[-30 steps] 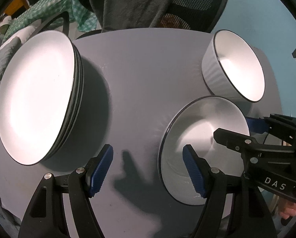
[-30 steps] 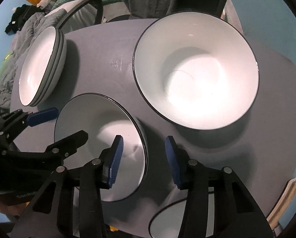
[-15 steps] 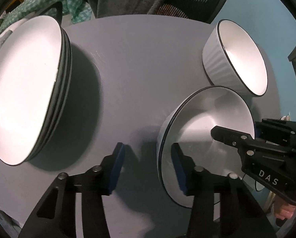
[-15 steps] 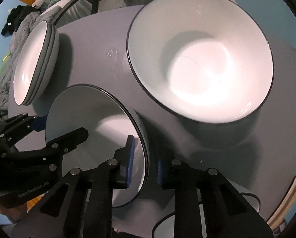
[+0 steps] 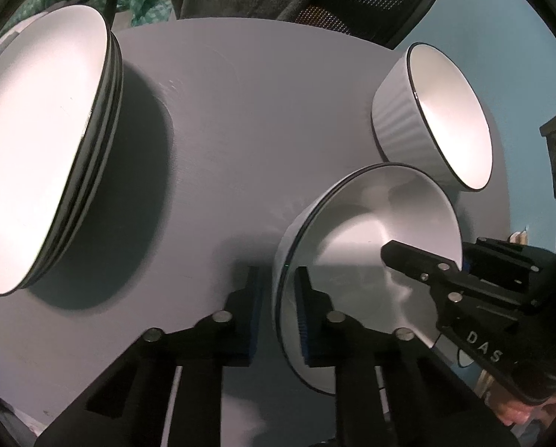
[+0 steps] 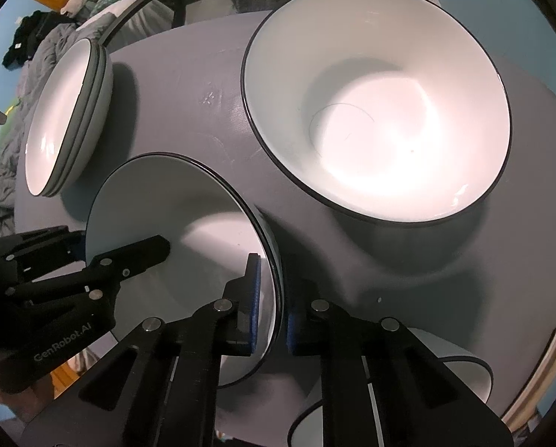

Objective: Organize plates and bowls

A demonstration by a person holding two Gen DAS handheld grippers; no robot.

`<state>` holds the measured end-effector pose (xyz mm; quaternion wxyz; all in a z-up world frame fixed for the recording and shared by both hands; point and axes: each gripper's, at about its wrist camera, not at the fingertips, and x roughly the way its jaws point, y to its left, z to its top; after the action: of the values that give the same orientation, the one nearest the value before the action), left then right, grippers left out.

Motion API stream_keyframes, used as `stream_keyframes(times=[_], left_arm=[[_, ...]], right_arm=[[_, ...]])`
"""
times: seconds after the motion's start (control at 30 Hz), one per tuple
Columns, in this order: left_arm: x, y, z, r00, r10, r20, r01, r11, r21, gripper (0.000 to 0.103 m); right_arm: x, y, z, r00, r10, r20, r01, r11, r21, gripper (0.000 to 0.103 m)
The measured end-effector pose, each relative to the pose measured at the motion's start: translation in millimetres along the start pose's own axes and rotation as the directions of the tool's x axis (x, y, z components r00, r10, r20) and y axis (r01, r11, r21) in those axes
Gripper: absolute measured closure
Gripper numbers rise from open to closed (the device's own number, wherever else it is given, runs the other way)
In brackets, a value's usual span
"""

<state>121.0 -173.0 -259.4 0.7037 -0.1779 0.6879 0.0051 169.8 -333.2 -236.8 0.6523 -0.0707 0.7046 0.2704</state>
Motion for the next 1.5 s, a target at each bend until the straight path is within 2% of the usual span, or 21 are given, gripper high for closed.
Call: stream_keyframes(times=[0.5, 0.77, 0.97, 1.1, 1.37, 1.5], left_arm=[[-4.6, -7.4, -3.5, 0.998, 0.056, -0.015, -0.056, 0.998, -0.007, 0.094], [-19.6, -7.5, 11.5, 0.998, 0.064, -0.005, -0.064, 0.998, -0.012, 0.094], [-31.6, -11.5, 20.6, 0.998, 0.059, 0.003, -0.059, 0.998, -0.018, 0.094], [-37.8, -24.8, 26.2, 0.998, 0.053, 0.028, -0.052, 0.999, -0.012, 0.094], [-70.5, -60.9, 57.2, 0.995, 0.041, 0.086, -0.044, 0.999, 0.031, 0.094], [-70.4, -70.4, 69.6, 0.994, 0.037, 0.102, -0.044, 0.997, 0.068, 0.094]], right_arm=[[-7.5, 7.3, -11.4, 1.000, -0.023, 0.010, 0.022, 0.999, 0.027, 0.096], [-20.2, 16.3, -17.6, 0.999, -0.025, 0.032, 0.024, 0.999, 0.030, 0.097], [-28.6, 15.8, -8.5, 0.999, -0.017, 0.044, 0.015, 0.998, 0.053, 0.097], [-43.7, 15.6, -6.1, 0.997, -0.020, 0.070, 0.016, 0.998, 0.061, 0.097], [-77.5, 5.8, 8.6, 0.991, -0.032, 0.127, 0.021, 0.996, 0.087, 0.097], [-86.3, -3.8, 18.9, 0.988, -0.052, 0.146, 0.037, 0.994, 0.102, 0.097]])
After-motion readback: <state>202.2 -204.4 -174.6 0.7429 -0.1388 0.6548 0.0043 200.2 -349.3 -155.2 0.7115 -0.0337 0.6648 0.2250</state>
